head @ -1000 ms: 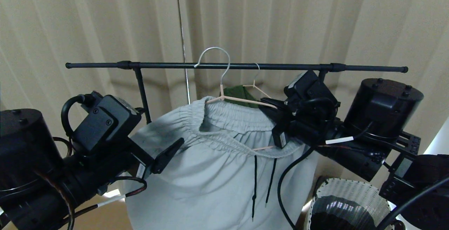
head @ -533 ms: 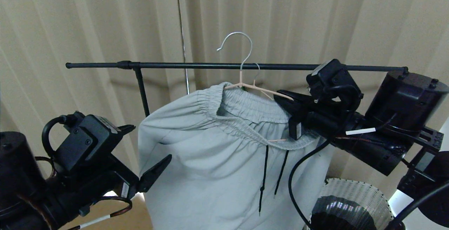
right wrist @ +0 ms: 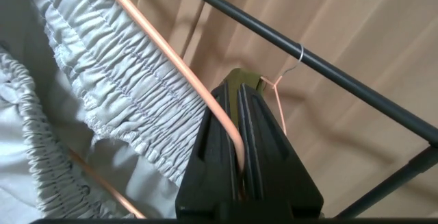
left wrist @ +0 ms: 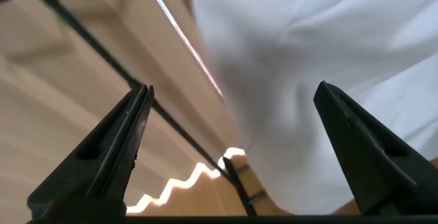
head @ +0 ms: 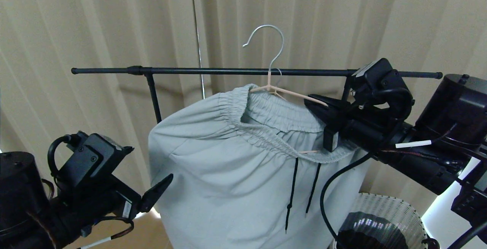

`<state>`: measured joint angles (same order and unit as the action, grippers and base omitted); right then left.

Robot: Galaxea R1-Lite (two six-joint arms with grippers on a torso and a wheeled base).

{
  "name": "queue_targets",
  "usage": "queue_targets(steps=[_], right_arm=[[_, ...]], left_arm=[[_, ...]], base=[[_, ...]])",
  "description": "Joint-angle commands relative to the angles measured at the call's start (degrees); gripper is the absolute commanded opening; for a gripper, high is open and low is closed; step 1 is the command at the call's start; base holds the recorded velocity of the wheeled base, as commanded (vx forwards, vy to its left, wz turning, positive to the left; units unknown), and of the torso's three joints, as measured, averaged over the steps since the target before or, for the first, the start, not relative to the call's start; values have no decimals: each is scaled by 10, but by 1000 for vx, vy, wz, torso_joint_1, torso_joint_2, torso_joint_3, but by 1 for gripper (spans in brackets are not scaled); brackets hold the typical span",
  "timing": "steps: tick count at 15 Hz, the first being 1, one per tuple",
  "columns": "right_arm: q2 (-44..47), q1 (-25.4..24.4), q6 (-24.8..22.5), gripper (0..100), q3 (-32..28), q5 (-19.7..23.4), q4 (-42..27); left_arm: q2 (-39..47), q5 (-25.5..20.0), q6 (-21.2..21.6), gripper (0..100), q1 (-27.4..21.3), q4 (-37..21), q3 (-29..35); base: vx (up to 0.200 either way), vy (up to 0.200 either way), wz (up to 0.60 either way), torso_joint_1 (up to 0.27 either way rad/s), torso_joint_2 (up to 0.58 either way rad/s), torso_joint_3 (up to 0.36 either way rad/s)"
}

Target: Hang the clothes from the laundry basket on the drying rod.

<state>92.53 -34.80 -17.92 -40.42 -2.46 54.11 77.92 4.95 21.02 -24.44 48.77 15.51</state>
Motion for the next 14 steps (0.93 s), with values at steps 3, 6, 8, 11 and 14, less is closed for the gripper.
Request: queue_targets(steps=[3, 6, 8, 11, 14], right_arm=[[-18, -3, 0, 0, 13, 0, -1], [-20, -1, 0, 0, 18, 0, 0], [-24, 3, 0, 0, 19, 0, -1], [-31, 20, -1, 0, 24, -2, -5], [-27, 63, -1, 0, 24, -2, -4]], left_arm=[[45, -1, -12, 0, 0, 53, 2], [65, 0, -11, 0, 0, 68, 0], [65, 1, -11, 0, 4, 74, -3], [61, 1, -7, 0, 49, 75, -4], [43, -1, -8, 0, 76, 78, -20]], base=[[0, 0, 0, 0, 0, 0], [0, 0, 0, 0, 0, 0], [0, 0, 0, 0, 0, 0], [0, 0, 0, 0, 0, 0], [0, 0, 0, 0, 0, 0]])
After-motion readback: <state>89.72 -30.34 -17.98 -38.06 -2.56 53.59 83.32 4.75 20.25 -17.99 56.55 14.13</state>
